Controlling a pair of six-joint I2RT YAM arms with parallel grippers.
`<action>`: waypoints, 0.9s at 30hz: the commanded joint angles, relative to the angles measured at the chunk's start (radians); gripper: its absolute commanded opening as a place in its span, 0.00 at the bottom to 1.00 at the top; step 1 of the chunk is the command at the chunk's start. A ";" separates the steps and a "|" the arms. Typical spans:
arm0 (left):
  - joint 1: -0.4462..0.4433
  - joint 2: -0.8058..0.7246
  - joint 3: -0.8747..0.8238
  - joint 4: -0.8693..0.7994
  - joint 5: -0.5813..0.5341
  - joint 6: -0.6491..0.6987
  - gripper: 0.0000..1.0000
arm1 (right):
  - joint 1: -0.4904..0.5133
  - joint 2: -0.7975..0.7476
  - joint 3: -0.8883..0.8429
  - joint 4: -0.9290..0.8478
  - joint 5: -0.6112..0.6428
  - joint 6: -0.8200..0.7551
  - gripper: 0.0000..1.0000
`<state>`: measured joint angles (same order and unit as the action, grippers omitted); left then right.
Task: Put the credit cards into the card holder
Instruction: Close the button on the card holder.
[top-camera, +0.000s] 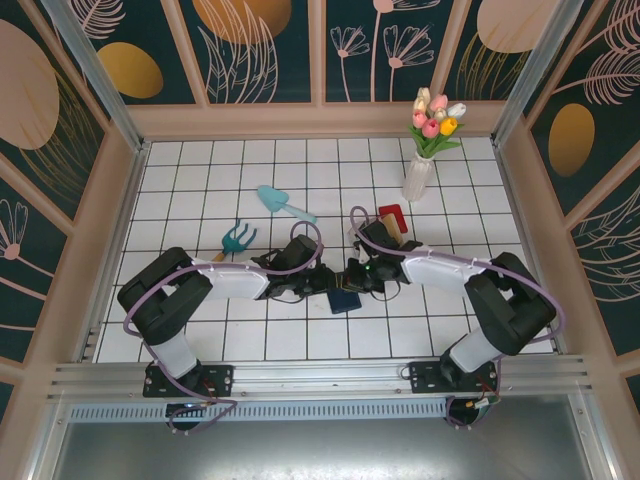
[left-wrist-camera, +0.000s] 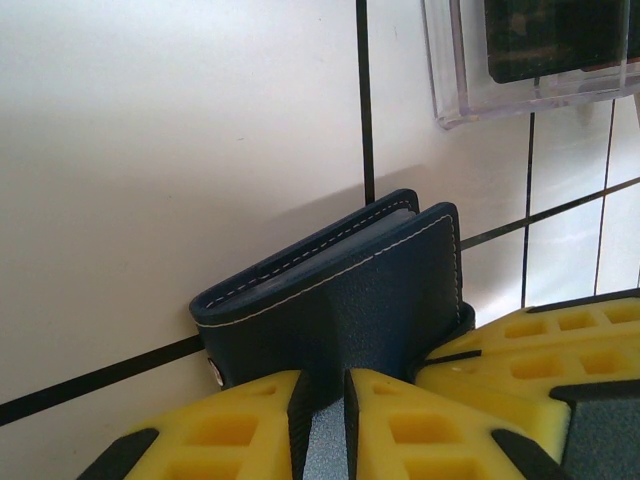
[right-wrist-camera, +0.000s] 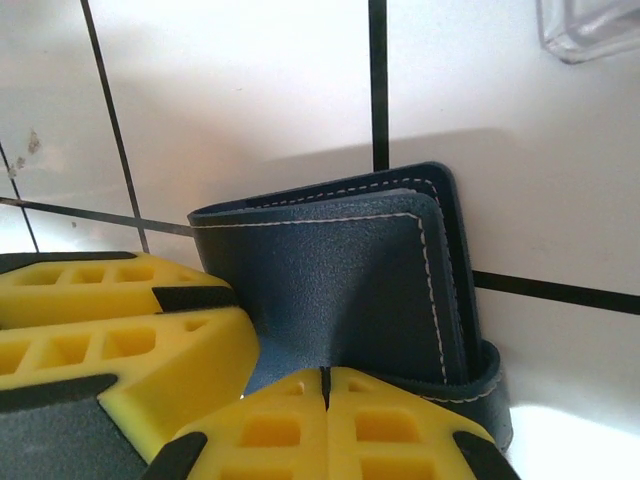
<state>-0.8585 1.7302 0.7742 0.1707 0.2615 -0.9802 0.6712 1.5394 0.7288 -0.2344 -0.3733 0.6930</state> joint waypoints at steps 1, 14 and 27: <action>-0.006 0.057 -0.026 -0.082 -0.005 0.002 0.22 | -0.019 0.082 -0.120 -0.054 0.072 0.014 0.00; -0.006 0.051 -0.028 -0.091 -0.011 0.003 0.22 | 0.017 0.248 -0.242 -0.059 0.205 0.082 0.00; -0.006 0.051 -0.016 -0.103 -0.012 0.013 0.22 | 0.095 0.040 -0.065 -0.105 0.236 0.091 0.02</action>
<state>-0.8471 1.7279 0.7742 0.1589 0.2455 -0.9794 0.7406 1.5349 0.6895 -0.1108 -0.2726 0.8104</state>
